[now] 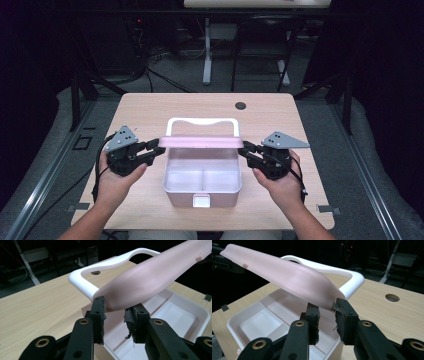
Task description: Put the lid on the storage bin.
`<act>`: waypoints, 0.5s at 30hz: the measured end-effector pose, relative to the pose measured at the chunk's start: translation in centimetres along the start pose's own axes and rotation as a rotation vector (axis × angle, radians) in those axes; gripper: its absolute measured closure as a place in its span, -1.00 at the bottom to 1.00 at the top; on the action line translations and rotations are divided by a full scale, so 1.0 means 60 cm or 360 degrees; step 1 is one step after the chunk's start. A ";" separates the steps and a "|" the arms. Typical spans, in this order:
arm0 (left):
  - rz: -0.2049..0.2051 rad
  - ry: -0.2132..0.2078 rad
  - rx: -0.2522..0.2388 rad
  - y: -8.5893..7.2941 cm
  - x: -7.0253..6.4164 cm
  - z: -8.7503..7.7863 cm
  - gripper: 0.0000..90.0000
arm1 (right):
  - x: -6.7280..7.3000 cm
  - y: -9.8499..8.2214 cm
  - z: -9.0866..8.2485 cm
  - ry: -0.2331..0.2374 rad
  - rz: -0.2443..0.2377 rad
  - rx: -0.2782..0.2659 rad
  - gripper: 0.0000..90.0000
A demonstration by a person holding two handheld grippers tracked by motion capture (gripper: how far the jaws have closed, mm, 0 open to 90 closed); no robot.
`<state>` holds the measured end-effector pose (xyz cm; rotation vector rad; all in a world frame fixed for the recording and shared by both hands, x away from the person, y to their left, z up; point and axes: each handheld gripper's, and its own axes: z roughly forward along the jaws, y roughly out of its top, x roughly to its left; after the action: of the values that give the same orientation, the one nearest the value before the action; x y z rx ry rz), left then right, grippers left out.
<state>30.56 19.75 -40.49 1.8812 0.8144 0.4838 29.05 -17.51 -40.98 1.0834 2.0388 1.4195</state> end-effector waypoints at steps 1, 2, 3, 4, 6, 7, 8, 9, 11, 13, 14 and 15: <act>0.0002 0.0001 0.0005 0.000 -0.001 -0.001 0.53 | 0.000 -0.001 -0.001 0.0005 0.0001 -0.0002 0.62; 0.0003 0.0001 0.0008 -0.001 -0.002 -0.001 0.53 | 0.000 -0.003 -0.003 0.0009 0.0007 -0.0003 0.62; 0.0007 0.0003 0.0009 -0.002 -0.002 -0.002 0.53 | 0.000 -0.004 -0.005 0.0010 0.0007 -0.0004 0.63; 0.0012 0.0001 0.0012 -0.004 -0.003 -0.002 0.53 | 0.000 -0.005 -0.006 0.0011 0.0008 -0.0006 0.62; 0.0013 -0.0001 0.0021 -0.007 -0.004 -0.004 0.55 | 0.001 -0.009 -0.009 0.0020 0.0013 -0.0004 0.63; 0.0007 -0.0007 0.0015 -0.009 -0.005 -0.004 0.55 | 0.001 -0.011 -0.010 0.0023 0.0016 -0.0001 0.63; 0.0009 -0.0012 0.0024 -0.011 -0.005 -0.006 0.55 | 0.002 -0.013 -0.011 0.0027 0.0016 0.0001 0.64; 0.0007 -0.0011 0.0026 -0.012 -0.006 -0.006 0.55 | 0.002 -0.015 -0.013 0.0030 0.0020 0.0003 0.64; 0.0005 -0.0017 0.0027 -0.014 -0.007 -0.007 0.56 | 0.003 -0.018 -0.014 0.0035 0.0022 0.0004 0.65; 0.0014 -0.0014 0.0028 -0.017 -0.009 -0.008 0.56 | 0.004 -0.022 -0.017 0.0041 0.0027 -0.0001 0.65; 0.0017 -0.0013 0.0029 -0.018 -0.009 -0.009 0.56 | 0.005 -0.023 -0.018 0.0046 0.0034 0.0000 0.65; 0.0015 -0.0016 0.0034 -0.020 -0.010 -0.009 0.56 | 0.005 -0.025 -0.019 0.0046 0.0031 -0.0001 0.65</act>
<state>29.39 20.00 -41.29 1.9063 0.8072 0.4733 27.52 -18.18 -41.88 1.0910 2.0532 1.4534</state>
